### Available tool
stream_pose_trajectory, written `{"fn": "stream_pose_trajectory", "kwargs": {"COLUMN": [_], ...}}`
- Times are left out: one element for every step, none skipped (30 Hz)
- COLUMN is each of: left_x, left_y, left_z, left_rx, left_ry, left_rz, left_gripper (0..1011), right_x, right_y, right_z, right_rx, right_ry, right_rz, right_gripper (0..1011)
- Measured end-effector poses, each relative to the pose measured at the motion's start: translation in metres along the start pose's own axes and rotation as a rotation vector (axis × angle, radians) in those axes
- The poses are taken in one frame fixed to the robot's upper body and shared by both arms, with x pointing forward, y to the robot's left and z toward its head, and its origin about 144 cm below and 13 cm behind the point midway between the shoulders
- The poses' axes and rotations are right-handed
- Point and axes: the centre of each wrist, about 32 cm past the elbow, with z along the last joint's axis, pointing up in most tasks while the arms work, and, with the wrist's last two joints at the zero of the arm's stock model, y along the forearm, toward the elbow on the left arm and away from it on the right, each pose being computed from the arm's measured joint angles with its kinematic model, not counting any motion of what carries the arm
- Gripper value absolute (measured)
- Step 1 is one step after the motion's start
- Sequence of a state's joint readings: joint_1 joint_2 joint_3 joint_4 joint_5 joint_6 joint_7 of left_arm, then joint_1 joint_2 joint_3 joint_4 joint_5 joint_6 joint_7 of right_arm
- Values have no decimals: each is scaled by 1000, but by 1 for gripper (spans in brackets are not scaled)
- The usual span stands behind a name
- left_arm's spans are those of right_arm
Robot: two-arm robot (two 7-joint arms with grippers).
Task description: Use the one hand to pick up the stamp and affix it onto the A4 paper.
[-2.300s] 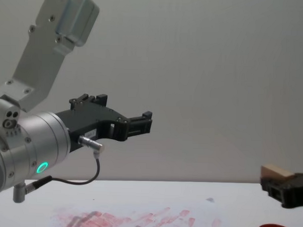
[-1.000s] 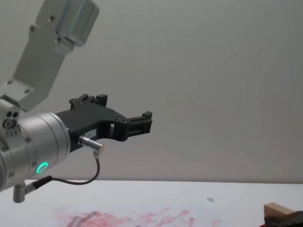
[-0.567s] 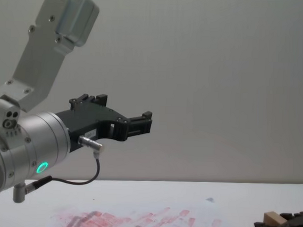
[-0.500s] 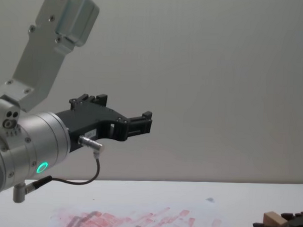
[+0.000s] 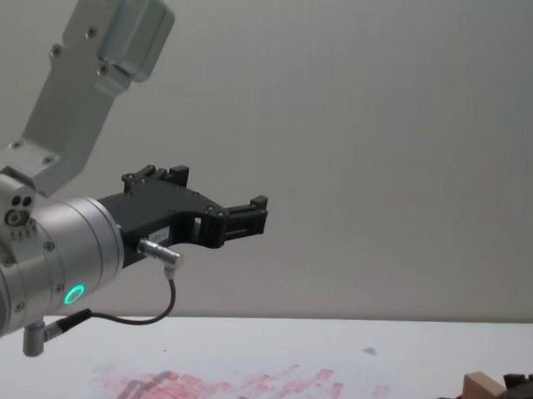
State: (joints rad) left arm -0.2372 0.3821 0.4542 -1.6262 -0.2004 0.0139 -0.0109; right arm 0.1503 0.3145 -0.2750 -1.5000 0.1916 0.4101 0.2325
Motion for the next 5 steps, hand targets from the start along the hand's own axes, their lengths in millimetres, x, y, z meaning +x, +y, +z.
{"fn": "stream_pose_trajectory", "kwargs": {"left_x": [0, 0, 0, 0, 0], "left_y": [0, 0, 0, 0, 0], "left_z": [0, 0, 0, 0, 0], "left_rx": [0, 0, 0, 0, 0], "left_ry": [0, 0, 0, 0, 0], "left_rz": [0, 0, 0, 0, 0], "left_gripper": [1001, 1001, 1001, 1001, 1001], "right_x": [0, 0, 0, 0, 0], "right_y": [0, 0, 0, 0, 0], "right_z": [0, 0, 0, 0, 0], "right_rx": [0, -1, -1, -1, -1], "right_ry": [0, 0, 0, 0, 0], "right_rz": [0, 0, 0, 0, 0], "right_gripper": [1001, 1001, 1001, 1001, 1001]}}
